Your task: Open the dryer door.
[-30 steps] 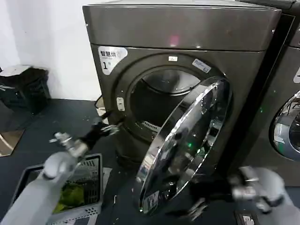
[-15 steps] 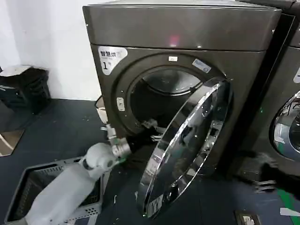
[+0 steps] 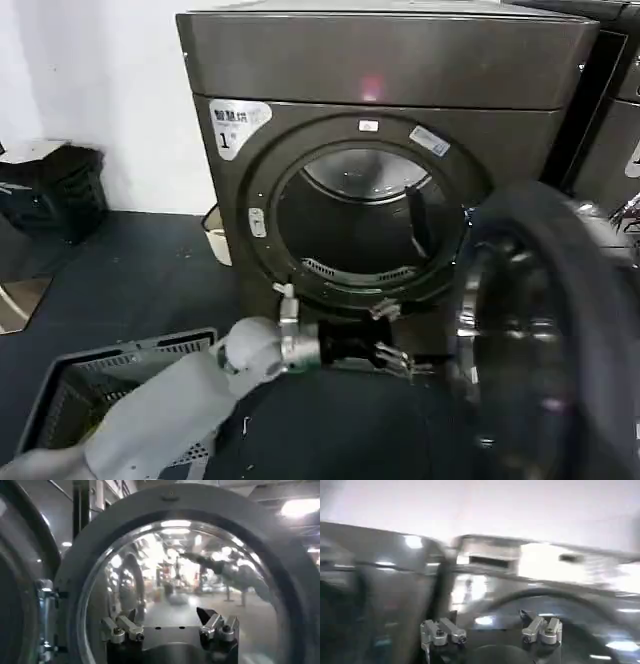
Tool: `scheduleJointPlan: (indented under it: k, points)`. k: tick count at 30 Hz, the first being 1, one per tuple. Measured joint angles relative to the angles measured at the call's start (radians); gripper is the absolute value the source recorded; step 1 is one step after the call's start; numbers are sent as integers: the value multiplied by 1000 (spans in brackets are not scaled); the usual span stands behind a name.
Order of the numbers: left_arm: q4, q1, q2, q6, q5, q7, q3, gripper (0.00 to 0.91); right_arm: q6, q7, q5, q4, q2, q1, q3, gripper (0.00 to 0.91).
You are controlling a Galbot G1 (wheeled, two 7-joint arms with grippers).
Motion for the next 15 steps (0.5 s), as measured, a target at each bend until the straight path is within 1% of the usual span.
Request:
scheduleJointPlan:
  k: [1, 5, 10, 12, 15]
  points:
    - [8, -11, -6, -3, -2, -2, 20, 907, -11, 24, -13, 1, -1, -13, 24, 907]
    - [48, -61, -46, -28, 16, -17, 87, 907, -10, 150, -65, -7, -21, -70, 122, 907]
    - [118, -106, -118, -33, 23, -24, 140, 907, -10, 247, -92, -41, -66, -130, 253, 907]
    - [151, -125, -153, -35, 28, -25, 161, 907, -12, 263, -120, -55, -79, -151, 303, 907]
    - [213, -155, -217, -38, 34, -42, 186, 907, -15, 282, -186, -81, -93, -177, 370, 907]
